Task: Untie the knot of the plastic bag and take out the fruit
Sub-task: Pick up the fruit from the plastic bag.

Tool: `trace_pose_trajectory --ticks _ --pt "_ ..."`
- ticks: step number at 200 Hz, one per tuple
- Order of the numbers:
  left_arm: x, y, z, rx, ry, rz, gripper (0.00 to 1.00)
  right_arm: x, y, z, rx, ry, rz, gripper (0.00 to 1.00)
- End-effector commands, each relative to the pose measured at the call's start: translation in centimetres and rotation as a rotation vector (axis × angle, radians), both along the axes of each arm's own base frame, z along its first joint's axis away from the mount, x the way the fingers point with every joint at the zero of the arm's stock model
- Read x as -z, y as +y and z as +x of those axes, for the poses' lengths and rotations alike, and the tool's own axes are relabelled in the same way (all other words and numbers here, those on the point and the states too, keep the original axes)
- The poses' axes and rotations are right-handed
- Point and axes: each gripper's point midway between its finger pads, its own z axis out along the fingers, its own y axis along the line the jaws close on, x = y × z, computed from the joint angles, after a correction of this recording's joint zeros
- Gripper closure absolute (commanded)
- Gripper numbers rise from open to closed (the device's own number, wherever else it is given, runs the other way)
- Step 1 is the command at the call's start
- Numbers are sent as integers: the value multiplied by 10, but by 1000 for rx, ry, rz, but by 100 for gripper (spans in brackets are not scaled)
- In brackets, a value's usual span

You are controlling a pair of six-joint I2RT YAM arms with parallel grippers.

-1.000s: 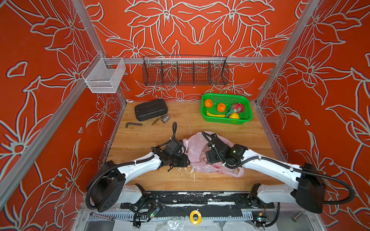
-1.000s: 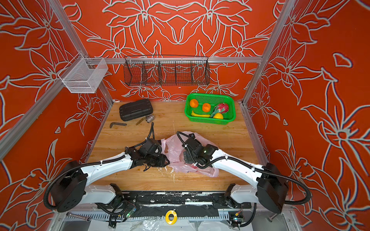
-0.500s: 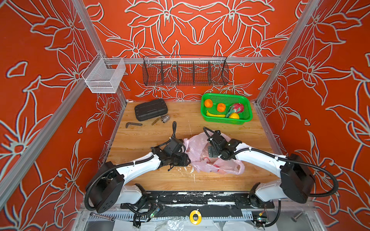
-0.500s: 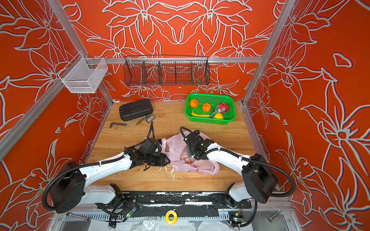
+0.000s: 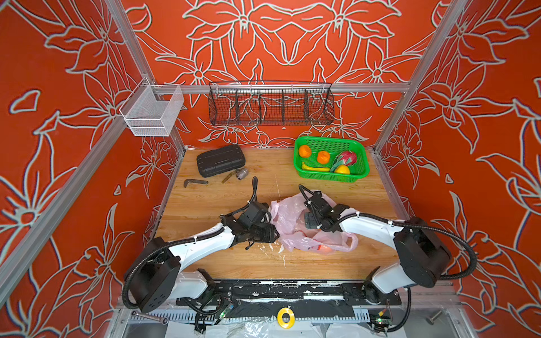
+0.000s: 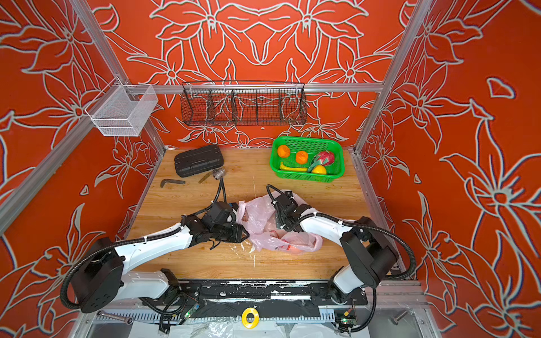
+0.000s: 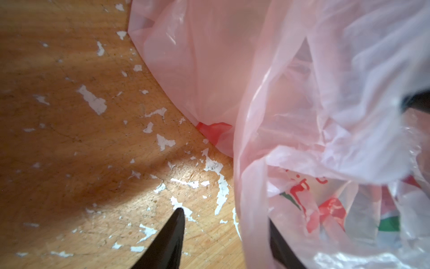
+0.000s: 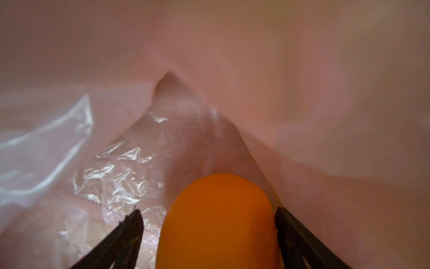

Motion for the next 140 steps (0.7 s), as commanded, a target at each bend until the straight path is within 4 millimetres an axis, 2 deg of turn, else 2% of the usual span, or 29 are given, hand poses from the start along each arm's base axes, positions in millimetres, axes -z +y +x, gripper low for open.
trace_pose_trajectory --ticks 1,23,47,93,117,140 --pt "-21 -4 4 11 -72 -31 47 6 13 -8 -20 33 89 14" --pt "-39 0 5 10 -130 -36 27 4 12 -9 -1 18 112 19" --pt "-65 5 6 15 -205 -49 21 1 9 -8 10 12 95 23" --pt "-119 7 3 58 -344 -108 13 -11 13 -6 3 -15 133 32" --pt "-136 5 3 79 -375 -116 11 -18 15 -5 -5 -27 147 41" --pt "-147 2 2 102 -394 -125 10 -25 14 -6 1 -37 156 43"
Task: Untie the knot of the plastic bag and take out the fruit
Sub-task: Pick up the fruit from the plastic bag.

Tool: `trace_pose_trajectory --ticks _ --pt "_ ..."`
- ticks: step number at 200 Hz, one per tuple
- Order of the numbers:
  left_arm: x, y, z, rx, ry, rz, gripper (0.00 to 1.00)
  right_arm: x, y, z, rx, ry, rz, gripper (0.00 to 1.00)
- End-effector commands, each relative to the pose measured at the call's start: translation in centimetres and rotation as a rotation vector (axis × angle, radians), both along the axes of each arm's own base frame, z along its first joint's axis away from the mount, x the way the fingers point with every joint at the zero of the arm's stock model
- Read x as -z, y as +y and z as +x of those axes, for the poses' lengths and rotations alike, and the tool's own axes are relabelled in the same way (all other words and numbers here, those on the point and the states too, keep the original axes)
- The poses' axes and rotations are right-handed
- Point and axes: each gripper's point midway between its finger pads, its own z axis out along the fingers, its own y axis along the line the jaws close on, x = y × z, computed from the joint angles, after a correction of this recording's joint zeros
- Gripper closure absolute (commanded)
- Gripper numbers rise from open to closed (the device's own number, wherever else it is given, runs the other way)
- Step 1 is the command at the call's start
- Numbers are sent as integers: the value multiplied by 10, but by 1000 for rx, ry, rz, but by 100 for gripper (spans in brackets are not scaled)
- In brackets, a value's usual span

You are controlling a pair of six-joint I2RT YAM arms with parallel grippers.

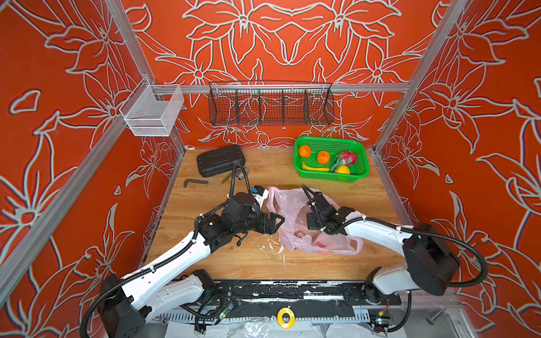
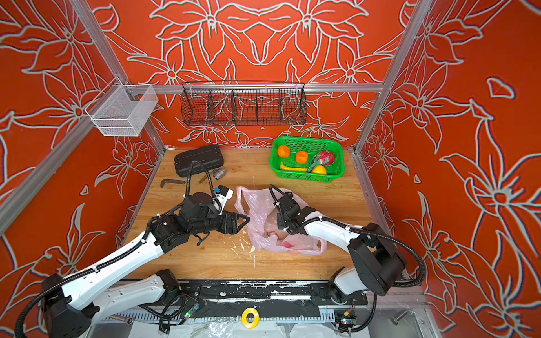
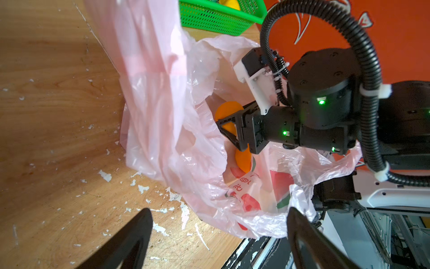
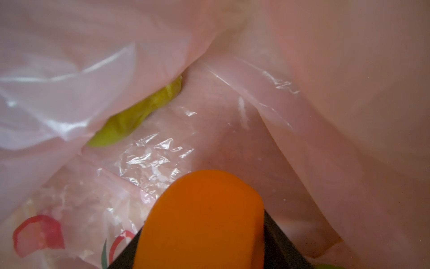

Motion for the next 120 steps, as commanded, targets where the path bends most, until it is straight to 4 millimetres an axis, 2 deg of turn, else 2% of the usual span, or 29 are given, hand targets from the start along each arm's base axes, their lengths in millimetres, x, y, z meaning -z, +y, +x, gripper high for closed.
trace_pose_trajectory --ticks 1,96,120 --pt "-9 -1 -6 42 -23 18 10 -11 -1 -1 12 -15 25 43" --pt "-19 -7 -6 77 -35 3 8 -56 6 -11 52 -80 215 46" --pt "-22 -8 -6 85 -46 5 1 -65 10 -15 45 -72 252 47"
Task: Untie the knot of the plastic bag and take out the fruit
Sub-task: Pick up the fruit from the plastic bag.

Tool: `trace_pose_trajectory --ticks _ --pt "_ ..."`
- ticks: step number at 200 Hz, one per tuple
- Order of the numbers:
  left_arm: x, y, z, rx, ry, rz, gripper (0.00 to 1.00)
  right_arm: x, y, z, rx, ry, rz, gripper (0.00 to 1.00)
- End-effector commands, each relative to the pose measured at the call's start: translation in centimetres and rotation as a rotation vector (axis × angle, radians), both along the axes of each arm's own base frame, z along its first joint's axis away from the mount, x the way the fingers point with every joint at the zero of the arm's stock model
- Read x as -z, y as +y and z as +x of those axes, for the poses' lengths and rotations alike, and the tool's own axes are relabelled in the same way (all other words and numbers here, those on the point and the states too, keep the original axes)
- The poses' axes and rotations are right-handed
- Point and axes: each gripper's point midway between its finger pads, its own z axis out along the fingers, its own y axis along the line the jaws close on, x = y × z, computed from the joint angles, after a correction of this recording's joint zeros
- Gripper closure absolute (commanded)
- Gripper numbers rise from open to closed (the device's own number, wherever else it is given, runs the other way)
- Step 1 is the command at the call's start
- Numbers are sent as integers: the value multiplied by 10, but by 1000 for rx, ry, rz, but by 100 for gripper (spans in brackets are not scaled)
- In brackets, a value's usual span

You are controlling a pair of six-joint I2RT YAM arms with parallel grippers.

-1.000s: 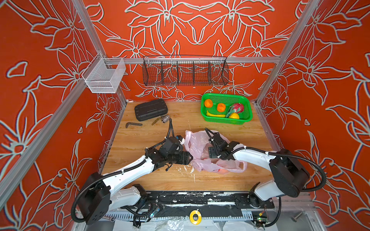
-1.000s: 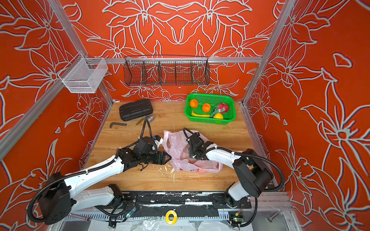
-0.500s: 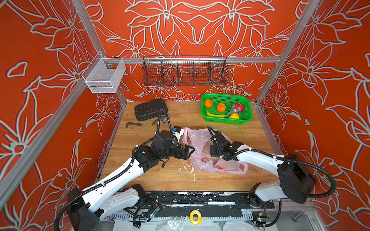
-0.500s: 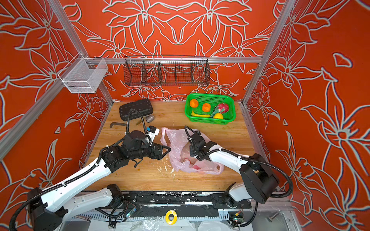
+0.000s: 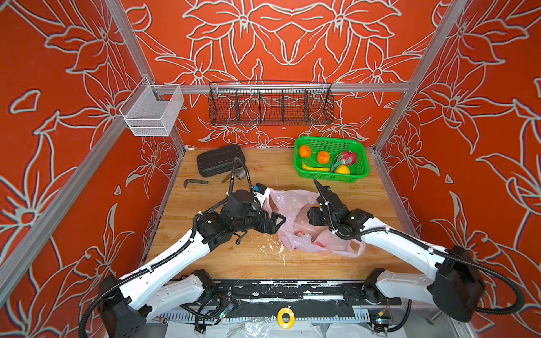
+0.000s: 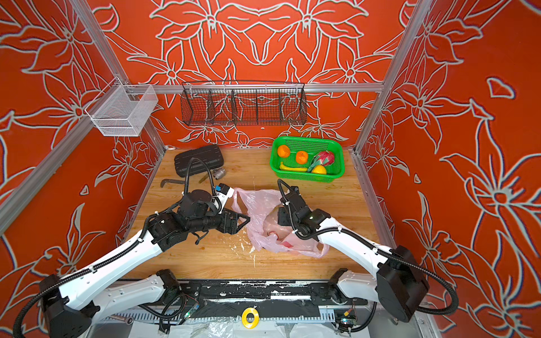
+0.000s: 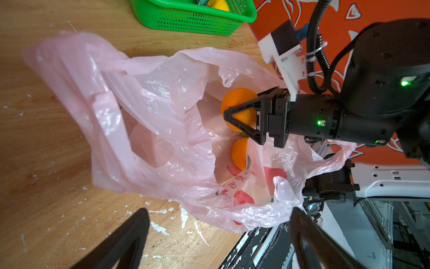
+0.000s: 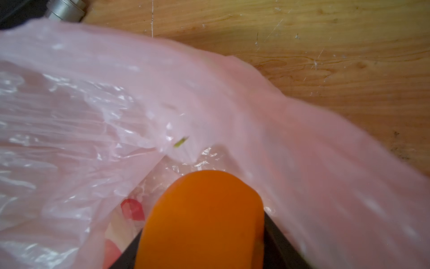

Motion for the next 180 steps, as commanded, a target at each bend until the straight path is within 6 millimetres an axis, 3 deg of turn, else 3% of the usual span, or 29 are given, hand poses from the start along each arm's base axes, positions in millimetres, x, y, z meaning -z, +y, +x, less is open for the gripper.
trace_pose_trajectory --ticks 1,41,116,151,180 --pt "-12 -5 -3 36 -23 -9 0 -3 0 -10 12 38 40 47" --pt "-20 -6 -2 39 -41 -21 3 -40 4 -10 19 -17 131 47" --pt "-35 -12 -1 58 -58 -40 3 -134 7 4 29 -174 334 47" --pt "-45 -16 -2 72 -80 -56 3 -173 -3 21 65 -273 374 47" --pt "-54 -18 4 66 -89 -44 3 -191 -12 45 87 -318 385 47"
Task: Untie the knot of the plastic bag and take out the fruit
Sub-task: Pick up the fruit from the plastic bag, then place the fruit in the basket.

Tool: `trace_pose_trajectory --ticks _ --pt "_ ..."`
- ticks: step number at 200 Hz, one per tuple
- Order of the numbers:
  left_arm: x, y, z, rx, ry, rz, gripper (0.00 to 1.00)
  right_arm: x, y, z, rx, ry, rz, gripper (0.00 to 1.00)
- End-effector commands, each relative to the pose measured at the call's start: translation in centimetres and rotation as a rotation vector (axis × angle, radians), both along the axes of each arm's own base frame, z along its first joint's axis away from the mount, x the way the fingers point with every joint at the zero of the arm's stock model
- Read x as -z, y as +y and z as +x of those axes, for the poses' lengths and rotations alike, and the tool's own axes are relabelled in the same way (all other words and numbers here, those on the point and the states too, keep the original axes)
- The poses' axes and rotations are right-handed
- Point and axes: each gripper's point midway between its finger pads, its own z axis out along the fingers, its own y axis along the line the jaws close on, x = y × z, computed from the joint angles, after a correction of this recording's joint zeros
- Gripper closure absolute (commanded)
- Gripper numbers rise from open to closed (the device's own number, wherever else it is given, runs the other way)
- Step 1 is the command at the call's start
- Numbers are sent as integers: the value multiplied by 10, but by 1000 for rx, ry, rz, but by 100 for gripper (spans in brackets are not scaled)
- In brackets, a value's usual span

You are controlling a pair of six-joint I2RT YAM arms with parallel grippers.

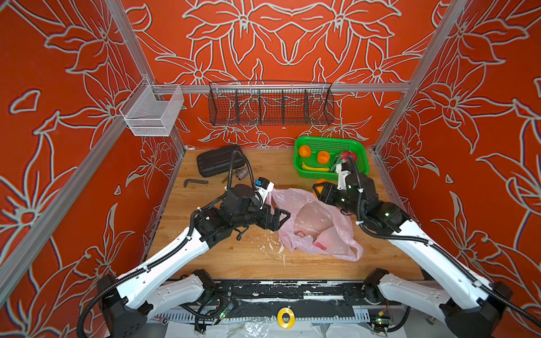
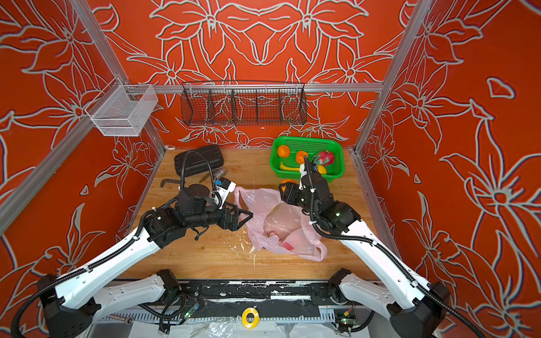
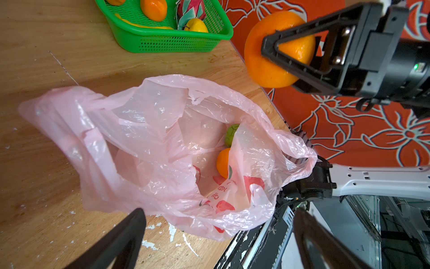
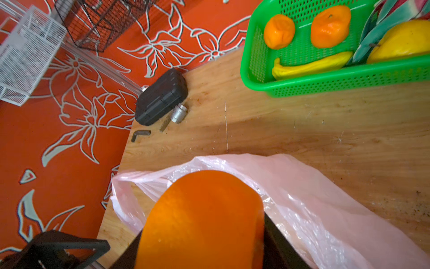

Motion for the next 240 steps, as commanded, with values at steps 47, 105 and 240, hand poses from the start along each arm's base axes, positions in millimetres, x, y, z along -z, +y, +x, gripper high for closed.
trace_pose_trajectory --ticks 47,105,240 --pt "-22 -12 26 -27 -26 71 3 -28 -17 81 29 -50 49 46" --pt "-36 -23 53 -76 -47 91 3 12 -31 175 30 57 164 48" --pt "-20 -6 47 -161 40 108 3 133 -13 310 13 271 308 50"
